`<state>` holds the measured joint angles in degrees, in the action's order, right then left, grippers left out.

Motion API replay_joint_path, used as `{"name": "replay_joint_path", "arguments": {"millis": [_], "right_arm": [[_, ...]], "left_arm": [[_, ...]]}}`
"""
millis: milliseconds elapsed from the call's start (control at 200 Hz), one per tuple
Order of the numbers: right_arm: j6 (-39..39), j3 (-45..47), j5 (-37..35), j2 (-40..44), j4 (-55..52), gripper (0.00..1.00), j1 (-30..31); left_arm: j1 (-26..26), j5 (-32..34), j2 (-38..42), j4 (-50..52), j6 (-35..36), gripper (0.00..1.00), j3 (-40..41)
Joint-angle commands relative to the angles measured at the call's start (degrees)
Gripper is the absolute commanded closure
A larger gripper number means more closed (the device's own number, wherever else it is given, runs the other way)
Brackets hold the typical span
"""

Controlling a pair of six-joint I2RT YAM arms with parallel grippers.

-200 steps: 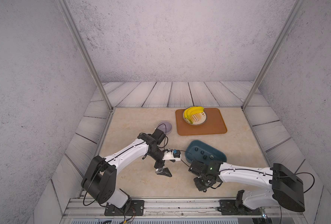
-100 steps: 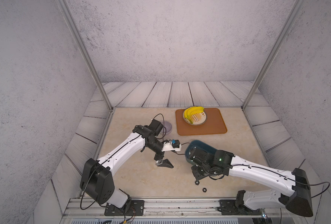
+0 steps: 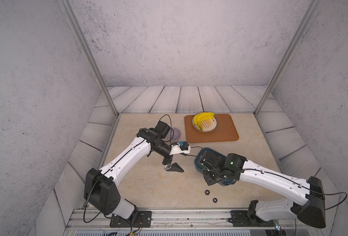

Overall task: Put the nuts on the desktop into the storage box
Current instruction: Place the nut in the storage box.

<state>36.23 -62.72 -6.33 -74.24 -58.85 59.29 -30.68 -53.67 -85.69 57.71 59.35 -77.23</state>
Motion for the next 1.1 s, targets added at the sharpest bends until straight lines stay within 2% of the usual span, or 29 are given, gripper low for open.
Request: {"name": "replay_joint_path", "arguments": {"millis": [0,120,220,395,495,806,1096], "right_arm": [[-0.58,2.19,0.67,0.26,-0.09,0.78,-0.25],[-2.74,2.54,2.85,0.54,1.62,0.79,-0.18],[-3.36,2.0,3.5,0.41,2.33,0.79,-0.19],[-2.91,0.35,-1.04,0.15,-0.71,0.79,-1.49],[-3.59,-0.12,-1.61,0.21,-2.16,0.8,-4.62],[-6.95,2.67,3.21,1.44,-1.39,0.8,-16.07],[-8.85,3.74,3.67,-1.04,1.61,0.8,-21.46]], "left_arm": [[1.93,-1.62,0.52,-2.79,-4.2,0.02,-1.28],[3.58,-1.52,0.14,-8.15,-10.63,0.02,-0.52],[3.72,-2.61,-0.09,-9.79,-10.93,0.02,0.86],[3.69,-2.49,-0.25,-12.69,-11.88,0.02,2.85],[3.69,-3.25,-0.32,-14.38,-12.85,0.02,3.23],[3.44,-6.27,-1.31,-20.4,-17.51,0.02,4.74],[0.48,-2.63,-3.13,-21.84,-17.25,0.02,4.66]]}}
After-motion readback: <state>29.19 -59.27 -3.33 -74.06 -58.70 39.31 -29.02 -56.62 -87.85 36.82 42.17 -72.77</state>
